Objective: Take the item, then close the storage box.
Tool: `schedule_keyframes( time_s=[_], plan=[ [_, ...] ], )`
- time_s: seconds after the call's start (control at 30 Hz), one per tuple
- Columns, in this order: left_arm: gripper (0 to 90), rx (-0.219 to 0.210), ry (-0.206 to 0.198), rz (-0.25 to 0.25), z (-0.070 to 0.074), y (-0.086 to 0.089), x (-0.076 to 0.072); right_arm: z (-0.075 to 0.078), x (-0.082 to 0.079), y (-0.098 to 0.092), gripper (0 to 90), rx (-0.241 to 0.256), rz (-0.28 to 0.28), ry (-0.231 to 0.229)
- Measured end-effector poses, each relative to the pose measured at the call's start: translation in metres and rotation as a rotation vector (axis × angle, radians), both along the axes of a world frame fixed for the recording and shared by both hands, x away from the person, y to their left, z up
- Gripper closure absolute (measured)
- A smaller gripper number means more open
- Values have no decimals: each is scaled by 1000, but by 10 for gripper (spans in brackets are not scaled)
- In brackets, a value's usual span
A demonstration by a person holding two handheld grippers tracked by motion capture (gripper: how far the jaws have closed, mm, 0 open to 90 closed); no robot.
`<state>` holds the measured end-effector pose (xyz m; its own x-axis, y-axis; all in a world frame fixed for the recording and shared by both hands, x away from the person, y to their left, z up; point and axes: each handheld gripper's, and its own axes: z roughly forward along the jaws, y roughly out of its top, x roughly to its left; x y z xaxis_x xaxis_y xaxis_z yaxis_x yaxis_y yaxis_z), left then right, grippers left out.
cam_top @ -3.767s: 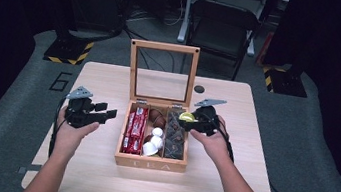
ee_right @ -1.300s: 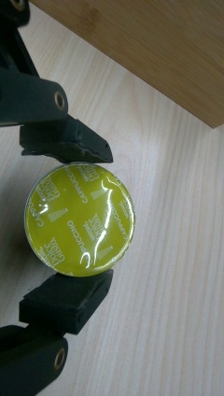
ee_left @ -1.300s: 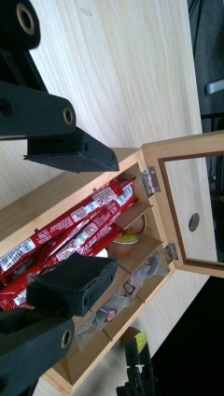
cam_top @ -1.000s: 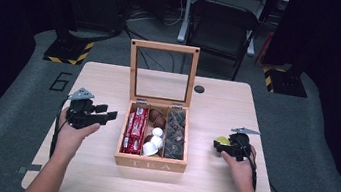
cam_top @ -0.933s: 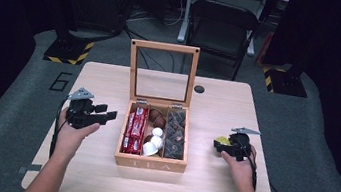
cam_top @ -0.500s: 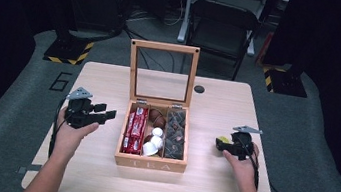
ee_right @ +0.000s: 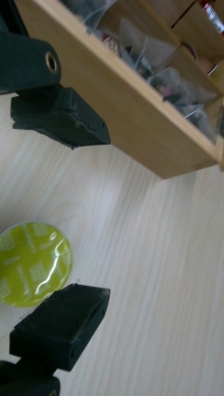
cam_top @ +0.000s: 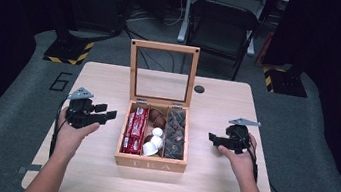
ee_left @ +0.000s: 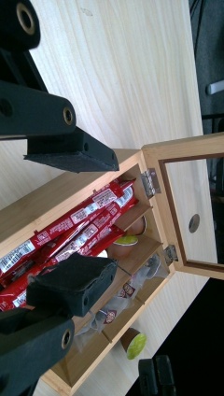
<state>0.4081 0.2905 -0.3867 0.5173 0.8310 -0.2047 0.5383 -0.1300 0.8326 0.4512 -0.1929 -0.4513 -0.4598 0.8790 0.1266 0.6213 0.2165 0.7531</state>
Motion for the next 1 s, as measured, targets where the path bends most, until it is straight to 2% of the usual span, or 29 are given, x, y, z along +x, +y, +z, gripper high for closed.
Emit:
schedule_keyframes(
  time_s=[0.27, 0.4, 0.6, 0.83, 1.0],
  plan=[
    [465, -6, -4, -1, 1, 2, 0, 21, 7, 21, 318, 15, 68, -40],
    [465, -5, -8, -2, 1, 2, 0, 31, 11, 32, 350, 26, 85, -43],
    [465, -7, -8, -1, 2, 2, 0, 46, 18, 50, 366, -6, 114, -58],
    [465, -8, -7, -4, 2, 2, 1, 58, 30, 60, 366, 22, 133, -57],
    [463, -13, -8, -4, 2, 2, 2, 65, 36, 69, 366, 10, 151, -69]
  ],
)
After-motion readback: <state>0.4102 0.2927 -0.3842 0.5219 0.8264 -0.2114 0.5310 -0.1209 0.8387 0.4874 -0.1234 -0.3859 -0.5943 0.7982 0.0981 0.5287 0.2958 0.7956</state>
